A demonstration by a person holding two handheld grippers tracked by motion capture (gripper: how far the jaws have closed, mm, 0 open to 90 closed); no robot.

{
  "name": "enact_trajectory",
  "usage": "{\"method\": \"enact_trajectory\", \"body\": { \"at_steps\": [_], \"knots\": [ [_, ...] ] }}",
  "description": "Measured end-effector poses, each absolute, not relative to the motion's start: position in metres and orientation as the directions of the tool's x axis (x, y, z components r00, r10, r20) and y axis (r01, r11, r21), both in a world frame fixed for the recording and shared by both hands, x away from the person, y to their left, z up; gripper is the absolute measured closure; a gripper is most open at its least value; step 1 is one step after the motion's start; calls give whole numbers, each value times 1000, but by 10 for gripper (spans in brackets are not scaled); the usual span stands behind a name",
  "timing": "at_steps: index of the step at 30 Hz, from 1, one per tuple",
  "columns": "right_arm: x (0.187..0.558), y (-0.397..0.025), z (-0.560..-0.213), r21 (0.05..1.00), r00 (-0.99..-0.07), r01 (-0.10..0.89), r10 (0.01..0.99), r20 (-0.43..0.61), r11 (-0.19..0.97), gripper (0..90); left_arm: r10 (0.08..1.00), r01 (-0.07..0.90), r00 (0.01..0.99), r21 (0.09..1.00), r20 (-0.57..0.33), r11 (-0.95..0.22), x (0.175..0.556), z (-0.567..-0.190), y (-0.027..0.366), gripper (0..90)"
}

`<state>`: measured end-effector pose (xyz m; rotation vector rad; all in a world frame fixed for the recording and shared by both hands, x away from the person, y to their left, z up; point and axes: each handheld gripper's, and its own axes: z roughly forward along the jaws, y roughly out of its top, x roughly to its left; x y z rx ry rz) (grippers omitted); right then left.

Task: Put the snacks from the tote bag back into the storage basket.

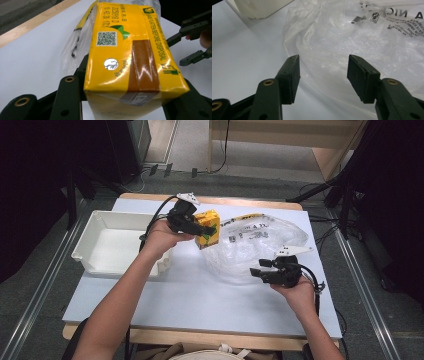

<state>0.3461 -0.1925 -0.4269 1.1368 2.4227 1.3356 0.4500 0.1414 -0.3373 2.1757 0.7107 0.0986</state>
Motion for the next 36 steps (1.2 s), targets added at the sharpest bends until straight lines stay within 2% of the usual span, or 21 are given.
{"method": "enact_trajectory", "body": {
  "at_steps": [36],
  "knots": [
    [347, -192, -427, 783, -708, 539, 670, 222, 311, 449, 607, 492, 780, 745, -148, -451, 453, -322, 194, 518]
  ]
}}
